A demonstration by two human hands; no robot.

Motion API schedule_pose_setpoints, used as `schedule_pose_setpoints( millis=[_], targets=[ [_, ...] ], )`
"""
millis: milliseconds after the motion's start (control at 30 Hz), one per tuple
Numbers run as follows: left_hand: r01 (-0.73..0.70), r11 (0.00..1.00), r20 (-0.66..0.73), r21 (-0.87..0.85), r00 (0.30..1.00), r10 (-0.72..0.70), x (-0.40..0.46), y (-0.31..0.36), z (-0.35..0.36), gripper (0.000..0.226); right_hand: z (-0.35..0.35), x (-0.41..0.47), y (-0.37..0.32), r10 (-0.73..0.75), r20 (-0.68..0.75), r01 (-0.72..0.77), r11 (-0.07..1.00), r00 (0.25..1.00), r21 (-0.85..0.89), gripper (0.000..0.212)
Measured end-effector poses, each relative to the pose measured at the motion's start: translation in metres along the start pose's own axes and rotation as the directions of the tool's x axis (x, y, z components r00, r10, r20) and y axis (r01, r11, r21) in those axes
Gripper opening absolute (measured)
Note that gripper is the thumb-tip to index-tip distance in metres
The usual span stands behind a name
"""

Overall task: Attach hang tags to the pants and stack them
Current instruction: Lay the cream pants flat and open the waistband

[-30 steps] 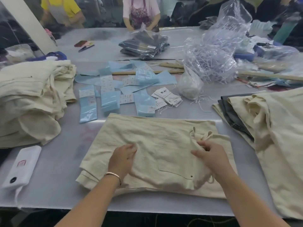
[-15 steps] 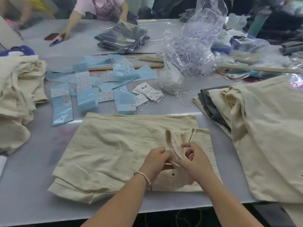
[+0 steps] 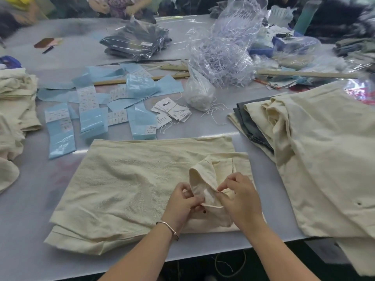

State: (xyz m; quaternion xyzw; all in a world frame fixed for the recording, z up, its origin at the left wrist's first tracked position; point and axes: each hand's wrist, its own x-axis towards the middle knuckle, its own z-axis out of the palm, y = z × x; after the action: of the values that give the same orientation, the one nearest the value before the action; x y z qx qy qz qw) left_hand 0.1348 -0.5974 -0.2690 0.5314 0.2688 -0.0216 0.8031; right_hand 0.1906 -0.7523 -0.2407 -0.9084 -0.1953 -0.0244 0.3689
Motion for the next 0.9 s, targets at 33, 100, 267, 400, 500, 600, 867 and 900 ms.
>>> schedule_pose_setpoints(
  millis=[33,100,267,400,500,600,867,900],
  targets=[
    [-0.045,0.998,-0.024,0.044,0.999,0.046,-0.001,-0.002,-0.001,0.035,0.002,0.000,-0.001,-0.023,0.022,0.023,1.000,0.999,0.002,0.014],
    [-0.120,0.984,-0.023,0.132,0.992,0.124,-0.005,-0.006,0.000,0.035,0.006,-0.001,-0.002,-0.055,0.038,0.056,0.998,0.998,-0.012,0.016],
    [-0.069,0.993,-0.030,0.100,0.997,0.072,-0.008,-0.008,0.002,0.024,0.011,-0.005,0.000,-0.068,0.013,0.068,0.998,0.998,-0.018,0.016],
    [-0.003,0.998,-0.001,0.056,1.000,0.003,-0.004,-0.007,0.000,0.010,0.012,-0.006,0.002,-0.079,0.005,0.079,0.997,0.997,-0.012,0.017],
    [-0.022,0.989,0.009,0.145,1.000,0.021,-0.003,-0.009,-0.001,0.006,0.012,-0.007,0.003,-0.086,0.001,0.086,0.996,0.996,-0.002,0.018],
    [0.027,0.993,0.076,0.115,0.996,-0.036,-0.003,-0.005,-0.001,0.002,0.011,-0.008,0.007,-0.081,-0.008,0.081,0.996,0.997,0.022,0.019],
    [0.126,0.990,0.212,-0.070,0.971,-0.108,-0.005,0.006,-0.005,0.003,0.000,-0.008,0.014,-0.062,-0.032,0.066,0.990,0.998,0.123,0.019],
    [0.119,0.989,0.218,-0.084,0.971,-0.098,-0.007,0.007,-0.004,0.004,-0.002,-0.007,0.014,-0.066,-0.026,0.069,0.989,0.997,0.132,0.018]
  ],
)
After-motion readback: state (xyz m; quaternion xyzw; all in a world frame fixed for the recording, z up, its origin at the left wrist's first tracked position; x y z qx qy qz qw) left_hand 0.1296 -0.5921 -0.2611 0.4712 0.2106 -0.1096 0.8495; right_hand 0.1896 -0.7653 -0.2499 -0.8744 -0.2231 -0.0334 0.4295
